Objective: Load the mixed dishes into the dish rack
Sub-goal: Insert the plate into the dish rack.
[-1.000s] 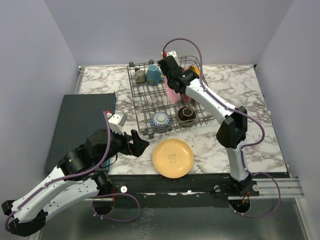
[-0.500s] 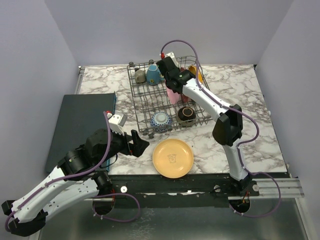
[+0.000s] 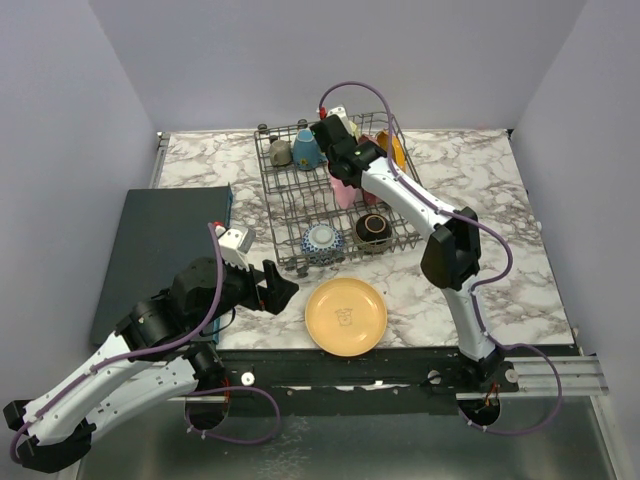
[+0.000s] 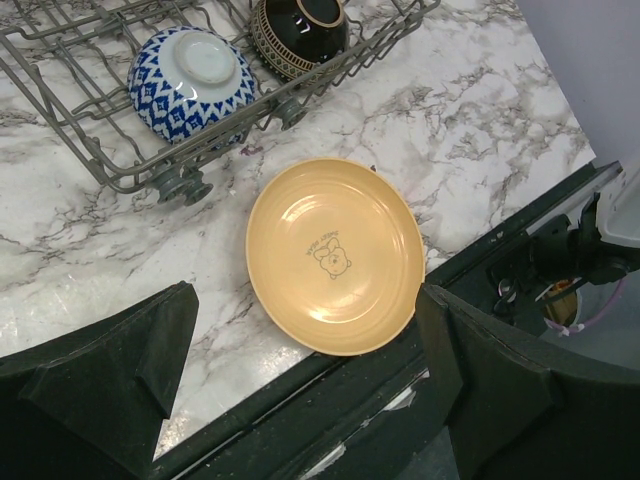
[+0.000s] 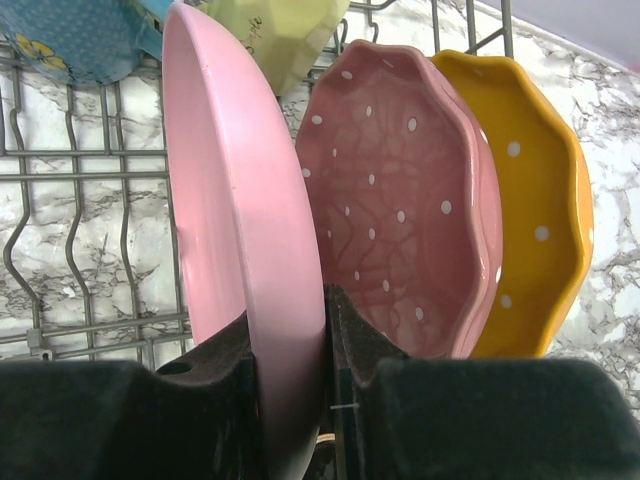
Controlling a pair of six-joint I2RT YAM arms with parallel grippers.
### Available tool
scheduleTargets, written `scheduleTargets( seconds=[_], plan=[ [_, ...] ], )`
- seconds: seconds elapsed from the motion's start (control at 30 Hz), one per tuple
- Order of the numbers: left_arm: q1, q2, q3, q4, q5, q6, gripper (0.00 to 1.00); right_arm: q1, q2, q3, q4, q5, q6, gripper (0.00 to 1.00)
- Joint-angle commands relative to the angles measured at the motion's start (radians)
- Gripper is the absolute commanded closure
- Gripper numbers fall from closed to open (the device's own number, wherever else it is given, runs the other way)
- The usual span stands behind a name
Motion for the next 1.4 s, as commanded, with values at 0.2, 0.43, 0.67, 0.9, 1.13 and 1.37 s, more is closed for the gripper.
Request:
scheduleTargets(
  seconds=[0.2,0.43,0.67,0.9,1.13,1.37],
  plan=[
    [0.001,0.014,-0.008,0.018,-0.032,0.014,0.01,-0.011,0.060,0.037,0.017,-0.006,0.004,0.98],
    [0.002,0.018,-0.007,0.018,-0.031,0.013,0.01,-0.010,0.082,0.042,0.015,-0.021,0.016,0.91],
    [0.002,0.022,-0.008,0.018,-0.034,0.016,0.01,-0.010,0.097,0.038,0.012,-0.034,0.026,0.90],
    [0.001,0.022,-0.007,0.018,-0.034,0.016,0.01,-0.010,0.104,0.032,0.010,-0.053,0.040,0.86],
    [0.001,0.022,-0.008,0.018,-0.037,0.015,0.01,-0.010,0.106,0.020,0.012,-0.058,0.050,0.76],
    [0.002,0.023,-0.008,0.018,-0.035,0.017,0.01,-0.010,0.104,0.018,0.018,-0.071,0.053,0.63]
  ],
)
